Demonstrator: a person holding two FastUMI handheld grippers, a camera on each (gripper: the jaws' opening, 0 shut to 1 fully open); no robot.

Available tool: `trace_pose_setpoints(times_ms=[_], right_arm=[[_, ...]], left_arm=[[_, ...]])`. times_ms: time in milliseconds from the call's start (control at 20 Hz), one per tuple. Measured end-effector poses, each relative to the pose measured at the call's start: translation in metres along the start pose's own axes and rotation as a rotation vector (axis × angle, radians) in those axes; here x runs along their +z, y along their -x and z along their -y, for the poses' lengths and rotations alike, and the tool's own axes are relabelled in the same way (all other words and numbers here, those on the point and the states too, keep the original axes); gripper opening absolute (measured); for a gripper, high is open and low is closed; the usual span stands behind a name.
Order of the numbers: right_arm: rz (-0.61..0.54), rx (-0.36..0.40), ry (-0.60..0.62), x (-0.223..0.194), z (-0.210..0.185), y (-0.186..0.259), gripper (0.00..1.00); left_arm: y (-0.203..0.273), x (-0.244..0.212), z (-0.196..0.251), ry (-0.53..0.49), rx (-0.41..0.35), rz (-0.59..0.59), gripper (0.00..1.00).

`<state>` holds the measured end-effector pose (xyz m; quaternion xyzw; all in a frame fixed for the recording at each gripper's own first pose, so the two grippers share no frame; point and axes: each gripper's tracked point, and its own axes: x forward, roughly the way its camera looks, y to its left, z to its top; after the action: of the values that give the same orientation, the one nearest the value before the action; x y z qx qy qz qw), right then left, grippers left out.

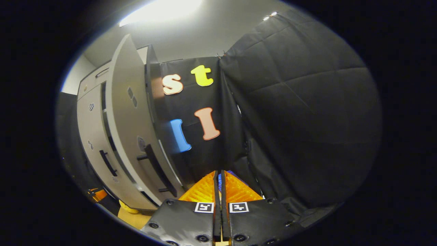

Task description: Open the right door of the double-door shoe cabinet with the right hand, and open the left door with the left hand.

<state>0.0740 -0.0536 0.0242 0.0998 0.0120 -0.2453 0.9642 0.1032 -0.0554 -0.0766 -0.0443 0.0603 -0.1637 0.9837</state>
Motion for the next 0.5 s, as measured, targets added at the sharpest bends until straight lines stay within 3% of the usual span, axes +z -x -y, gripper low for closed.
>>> trace_pose_setpoints(times_ms=[200,250,300,500], right_arm=[[-0.016,-0.121,0.018,0.001,0.041,-0.032,0.03],[-0.021,-0.123,0.026,-0.001,0.045,-0.043,0.03],[-0.033,-0.111,0.034,-0.006,0.044,-0.056,0.11],[-0.077,-0.102,0.109,-0.027,0.052,-0.092,0.14]], left_arm=[[-0.030,0.042,0.007,0.000,0.031,0.063,0.96],[-0.037,0.050,0.009,-0.007,0.044,0.068,0.96],[-0.044,0.060,0.012,-0.016,0.050,0.084,0.96],[-0.075,0.087,0.027,-0.026,0.068,0.116,0.96]])
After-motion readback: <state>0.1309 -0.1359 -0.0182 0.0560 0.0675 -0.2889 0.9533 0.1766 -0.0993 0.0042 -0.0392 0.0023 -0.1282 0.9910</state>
